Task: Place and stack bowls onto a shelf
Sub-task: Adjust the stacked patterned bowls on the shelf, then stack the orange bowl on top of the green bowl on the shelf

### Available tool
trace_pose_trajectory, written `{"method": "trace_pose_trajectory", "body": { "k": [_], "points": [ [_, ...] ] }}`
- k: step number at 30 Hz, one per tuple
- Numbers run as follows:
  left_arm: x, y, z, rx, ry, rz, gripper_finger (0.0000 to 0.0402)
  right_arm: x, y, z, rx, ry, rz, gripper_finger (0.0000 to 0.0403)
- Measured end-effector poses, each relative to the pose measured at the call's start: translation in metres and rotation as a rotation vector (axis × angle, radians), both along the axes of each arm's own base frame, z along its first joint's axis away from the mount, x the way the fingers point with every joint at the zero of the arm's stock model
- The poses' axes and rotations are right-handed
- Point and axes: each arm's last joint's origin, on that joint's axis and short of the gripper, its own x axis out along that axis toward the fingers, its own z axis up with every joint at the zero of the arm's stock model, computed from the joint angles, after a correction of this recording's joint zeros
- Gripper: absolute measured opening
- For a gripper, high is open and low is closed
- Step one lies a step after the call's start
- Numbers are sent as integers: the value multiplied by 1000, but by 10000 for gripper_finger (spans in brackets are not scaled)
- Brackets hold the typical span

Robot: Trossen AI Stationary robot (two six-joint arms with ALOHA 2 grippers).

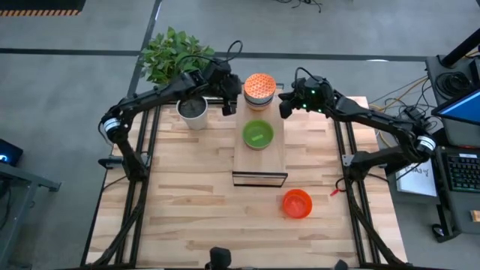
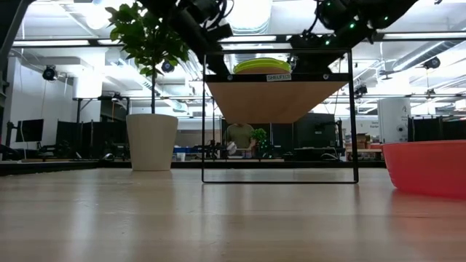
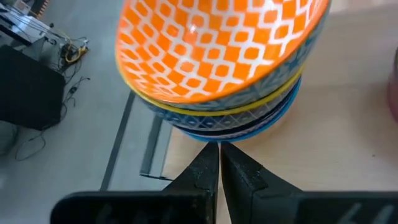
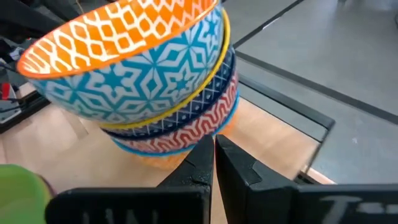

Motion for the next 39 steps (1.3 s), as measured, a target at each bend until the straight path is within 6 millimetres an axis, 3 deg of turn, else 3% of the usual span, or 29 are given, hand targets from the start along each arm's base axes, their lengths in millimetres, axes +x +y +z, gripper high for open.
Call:
{"method": "trace_pose_trajectory", "body": {
  "k": [7,11,18,23,28,33,39],
  "points": [
    [-14,-23,24,-102,-71,-42,0,-20,26,16,58,7,8,9],
    [-15,-55,29,-217,-106,-165,0,-27,58,27,99,-9,90,9],
    [-30,-126,28,-266,-142,-309,0,-28,129,49,159,-133,343,9],
    [-55,-176,11,-320,-227,-419,0,-25,180,49,176,-126,494,9],
    [-80,-217,-21,-318,-355,-583,0,-26,221,45,187,-89,651,9],
    [-100,-237,-45,-322,-497,-683,0,-22,244,36,230,-52,686,9],
    [-113,-244,-56,-433,-544,-670,0,-12,264,21,384,2,666,9]
  ]
}}
